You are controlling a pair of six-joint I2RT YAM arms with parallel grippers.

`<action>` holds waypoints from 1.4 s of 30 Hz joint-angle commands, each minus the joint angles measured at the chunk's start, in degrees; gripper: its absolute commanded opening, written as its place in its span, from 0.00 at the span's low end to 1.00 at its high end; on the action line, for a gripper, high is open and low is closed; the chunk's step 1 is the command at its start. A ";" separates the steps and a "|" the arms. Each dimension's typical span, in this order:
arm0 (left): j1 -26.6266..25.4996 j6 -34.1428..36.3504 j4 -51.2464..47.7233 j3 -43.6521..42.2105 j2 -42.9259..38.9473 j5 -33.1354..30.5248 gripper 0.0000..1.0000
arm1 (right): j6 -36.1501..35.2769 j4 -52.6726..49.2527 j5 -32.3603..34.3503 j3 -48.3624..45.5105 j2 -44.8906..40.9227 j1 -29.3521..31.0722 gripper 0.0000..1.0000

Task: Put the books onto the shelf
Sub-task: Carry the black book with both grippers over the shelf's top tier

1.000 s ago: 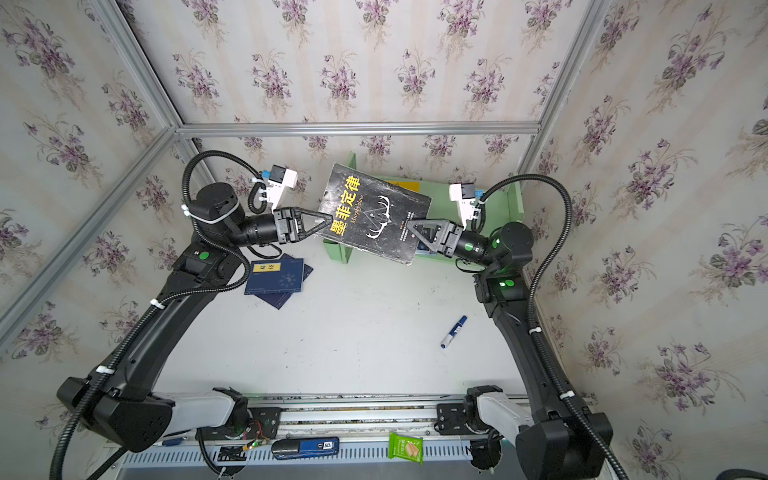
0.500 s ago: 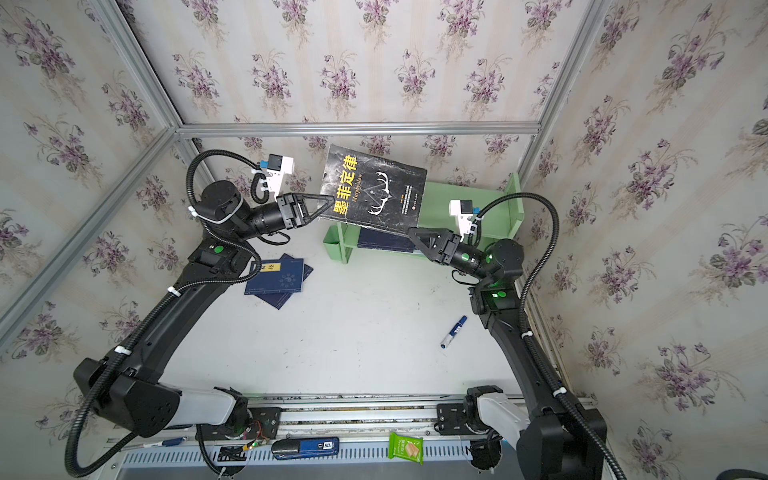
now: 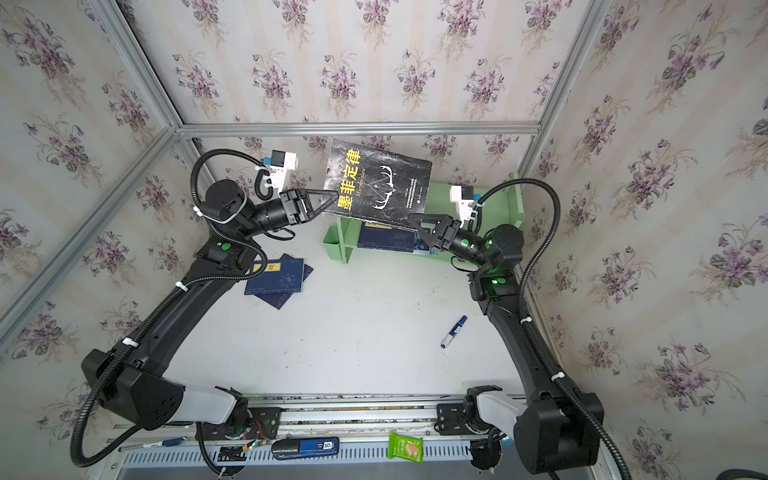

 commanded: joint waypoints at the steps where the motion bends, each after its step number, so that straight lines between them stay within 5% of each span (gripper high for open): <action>1: -0.16 -1.38 6.72 0.78 0.03 1.42 0.15 | 1.25 2.73 0.51 1.37 0.90 0.01 0.48; 11: -0.51 -2.20 7.12 3.35 2.84 -0.26 0.27 | 0.72 1.67 -0.08 4.15 3.31 -0.49 0.20; 17: -0.42 -4.38 7.12 8.40 7.48 -4.17 0.49 | -1.91 -3.82 3.85 6.88 4.10 -3.18 0.04; 22: 0.76 -5.36 5.25 11.85 11.00 -6.86 0.71 | 1.54 0.25 4.81 9.65 8.54 -3.34 0.03; 27: 4.56 -4.01 3.66 4.90 8.63 -11.57 0.99 | -1.44 -4.41 4.82 14.35 12.71 -3.61 0.03; 33: 8.32 5.16 -4.31 -4.61 1.40 -17.36 0.99 | -17.15 -26.49 4.82 23.84 16.73 -3.61 0.04; 42: 11.06 9.91 -9.90 -9.29 0.45 -17.05 0.99 | -22.86 -35.59 2.20 31.17 24.86 -3.65 0.03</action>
